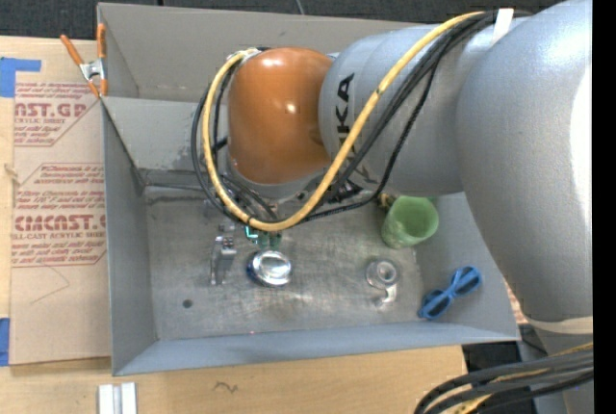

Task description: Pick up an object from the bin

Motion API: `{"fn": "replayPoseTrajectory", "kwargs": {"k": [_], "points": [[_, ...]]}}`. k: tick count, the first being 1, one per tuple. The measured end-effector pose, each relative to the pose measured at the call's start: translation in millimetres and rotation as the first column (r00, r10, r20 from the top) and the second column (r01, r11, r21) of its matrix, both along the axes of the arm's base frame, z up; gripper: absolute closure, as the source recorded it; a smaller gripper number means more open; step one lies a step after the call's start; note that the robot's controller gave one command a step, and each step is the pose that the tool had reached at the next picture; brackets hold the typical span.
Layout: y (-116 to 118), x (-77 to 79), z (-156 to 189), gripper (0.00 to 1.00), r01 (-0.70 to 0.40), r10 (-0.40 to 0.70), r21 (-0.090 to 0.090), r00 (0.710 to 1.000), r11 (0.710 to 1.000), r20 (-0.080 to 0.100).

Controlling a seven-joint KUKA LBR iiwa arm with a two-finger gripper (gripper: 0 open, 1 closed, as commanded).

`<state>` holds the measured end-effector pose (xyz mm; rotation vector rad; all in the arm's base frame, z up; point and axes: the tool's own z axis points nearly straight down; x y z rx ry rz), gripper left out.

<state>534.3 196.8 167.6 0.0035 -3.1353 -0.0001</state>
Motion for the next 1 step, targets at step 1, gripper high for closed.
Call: {"fn": "replayPoseTrajectory", "kwargs": {"k": [1], "points": [[-62.0,14.2,-12.8,0.00,-0.045,0.045,-0.001,0.999,0.999,0.006]]}}
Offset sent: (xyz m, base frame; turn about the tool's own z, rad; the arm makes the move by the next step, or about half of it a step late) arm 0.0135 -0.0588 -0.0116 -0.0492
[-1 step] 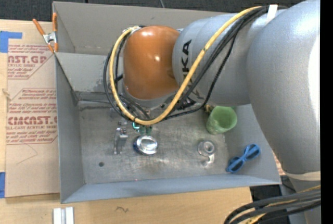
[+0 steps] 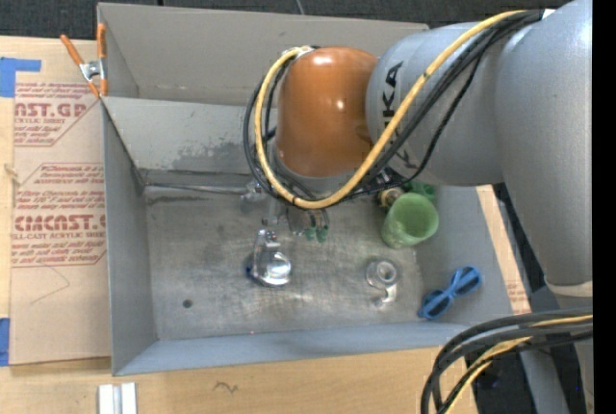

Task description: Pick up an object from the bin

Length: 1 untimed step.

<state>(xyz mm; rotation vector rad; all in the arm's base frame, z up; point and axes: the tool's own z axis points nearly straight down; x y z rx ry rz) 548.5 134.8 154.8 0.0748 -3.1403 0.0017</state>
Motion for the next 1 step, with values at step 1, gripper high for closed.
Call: {"fn": "replayPoseTrajectory", "kwargs": {"k": [1], "points": [[-48.2,-21.5,-85.0,0.00,-0.089,0.089,0.003,0.996,0.996,0.006]]}}
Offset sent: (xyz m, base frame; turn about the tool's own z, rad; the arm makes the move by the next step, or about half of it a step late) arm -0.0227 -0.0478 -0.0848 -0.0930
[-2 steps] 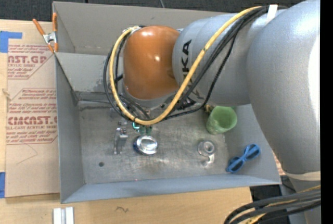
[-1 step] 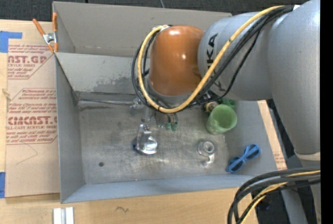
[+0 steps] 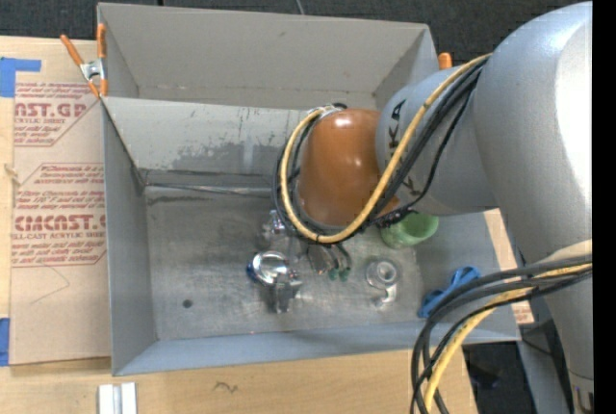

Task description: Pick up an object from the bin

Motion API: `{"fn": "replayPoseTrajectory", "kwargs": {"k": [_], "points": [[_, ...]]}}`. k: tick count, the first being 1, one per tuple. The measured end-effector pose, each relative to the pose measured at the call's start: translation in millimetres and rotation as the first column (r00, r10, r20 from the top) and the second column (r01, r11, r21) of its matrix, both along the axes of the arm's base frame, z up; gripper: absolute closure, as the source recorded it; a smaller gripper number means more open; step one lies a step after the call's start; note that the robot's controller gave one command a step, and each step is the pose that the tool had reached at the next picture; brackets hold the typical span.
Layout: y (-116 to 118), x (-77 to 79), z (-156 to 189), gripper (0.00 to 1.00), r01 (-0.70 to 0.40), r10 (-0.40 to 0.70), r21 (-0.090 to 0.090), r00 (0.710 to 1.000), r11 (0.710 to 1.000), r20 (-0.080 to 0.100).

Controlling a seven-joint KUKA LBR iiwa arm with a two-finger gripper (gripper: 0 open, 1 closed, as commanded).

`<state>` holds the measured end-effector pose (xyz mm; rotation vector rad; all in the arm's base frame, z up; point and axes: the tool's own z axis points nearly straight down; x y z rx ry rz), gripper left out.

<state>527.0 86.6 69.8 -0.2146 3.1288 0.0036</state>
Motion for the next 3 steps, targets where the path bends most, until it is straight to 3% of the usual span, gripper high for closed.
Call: {"fn": "replayPoseTrajectory", "kwargs": {"k": [1,2,3], "points": [[1.7,0.9,3.3,1.00,-0.003,0.003,0.000,1.000,1.000,0.000],[17.3,-36.4,127.8,1.00,-0.144,0.144,-0.002,0.990,0.990,0.002],[15.3,-15.9,192.9,1.00,-0.463,0.463,-0.002,0.886,0.886,-0.002]]}}
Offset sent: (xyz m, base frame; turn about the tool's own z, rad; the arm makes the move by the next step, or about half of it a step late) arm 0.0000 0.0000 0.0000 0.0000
